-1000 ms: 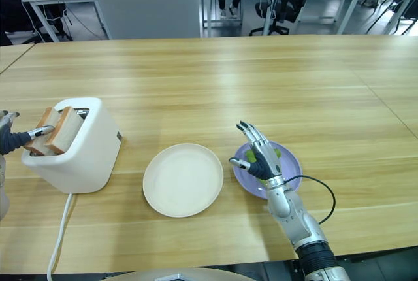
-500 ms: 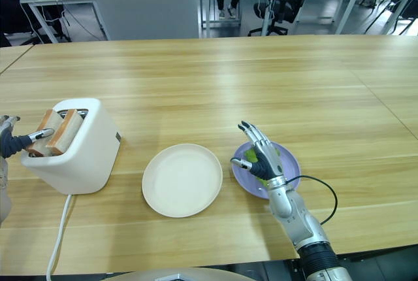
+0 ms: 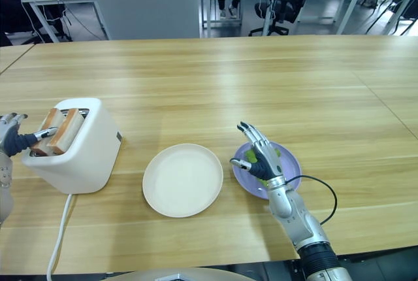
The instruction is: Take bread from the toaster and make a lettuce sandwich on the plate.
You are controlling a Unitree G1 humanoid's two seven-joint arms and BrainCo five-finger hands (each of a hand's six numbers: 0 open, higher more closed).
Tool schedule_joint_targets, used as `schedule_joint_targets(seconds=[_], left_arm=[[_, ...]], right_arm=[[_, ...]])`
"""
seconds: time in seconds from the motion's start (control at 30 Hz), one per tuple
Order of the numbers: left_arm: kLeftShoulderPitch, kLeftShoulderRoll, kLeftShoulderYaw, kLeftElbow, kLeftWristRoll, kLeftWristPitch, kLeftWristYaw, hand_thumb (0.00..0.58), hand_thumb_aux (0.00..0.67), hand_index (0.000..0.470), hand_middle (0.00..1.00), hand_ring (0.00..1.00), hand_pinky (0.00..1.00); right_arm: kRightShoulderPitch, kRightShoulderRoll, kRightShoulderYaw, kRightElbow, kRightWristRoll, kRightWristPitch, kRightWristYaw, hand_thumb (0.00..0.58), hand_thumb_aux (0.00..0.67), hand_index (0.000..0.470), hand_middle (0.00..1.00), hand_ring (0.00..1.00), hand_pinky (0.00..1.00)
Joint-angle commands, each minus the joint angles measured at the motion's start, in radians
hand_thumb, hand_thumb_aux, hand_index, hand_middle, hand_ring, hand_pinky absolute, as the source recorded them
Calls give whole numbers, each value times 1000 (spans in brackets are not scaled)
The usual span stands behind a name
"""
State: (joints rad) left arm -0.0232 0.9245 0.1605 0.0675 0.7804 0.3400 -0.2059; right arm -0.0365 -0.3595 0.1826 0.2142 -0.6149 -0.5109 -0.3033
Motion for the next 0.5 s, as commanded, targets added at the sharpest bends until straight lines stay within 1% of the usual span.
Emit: schedule_joint_targets(seconds=[0.03,0.07,0.13,0.17,0.2,0.23,0.37,0.5], left_arm=[[12,-20,-51,39,-31,-23,-28,436,336,231,0,0,0],[13,-20,-51,43,-37,-27,-27,436,336,231,0,0,0],[14,-19,-51,50,-46,-31,-24,501,423,290,0,0,0],[15,-18,-48,53,-50,-32,-20,501,423,290,0,0,0],[15,-16,-45,56,-52,-34,-14,535,483,332,0,0,0],[15,-16,-40,57,-58,-36,-7,580,670,460,0,0,0],[6,-17,-20,52,-77,-45,26,580,670,460,0,0,0],[-13,-24,16,31,-94,-57,103,580,670,460,0,0,0]], right_arm=[[8,-8,-1,-14,-2,11,11,0,0,0,0,0,0],[8,-9,-1,-15,-2,11,13,0,0,0,0,0,0],[9,-9,0,-17,-2,11,15,0,0,0,0,0,0],[9,-10,0,-18,-2,11,17,0,0,0,0,0,0],[9,-10,1,-18,-2,12,18,0,0,0,0,0,0],[9,-11,1,-19,-2,12,18,0,0,0,0,0,0],[11,-15,2,-21,-6,13,19,0,0,0,0,0,0],[9,-42,2,-15,-41,32,16,0,0,0,0,0,0]])
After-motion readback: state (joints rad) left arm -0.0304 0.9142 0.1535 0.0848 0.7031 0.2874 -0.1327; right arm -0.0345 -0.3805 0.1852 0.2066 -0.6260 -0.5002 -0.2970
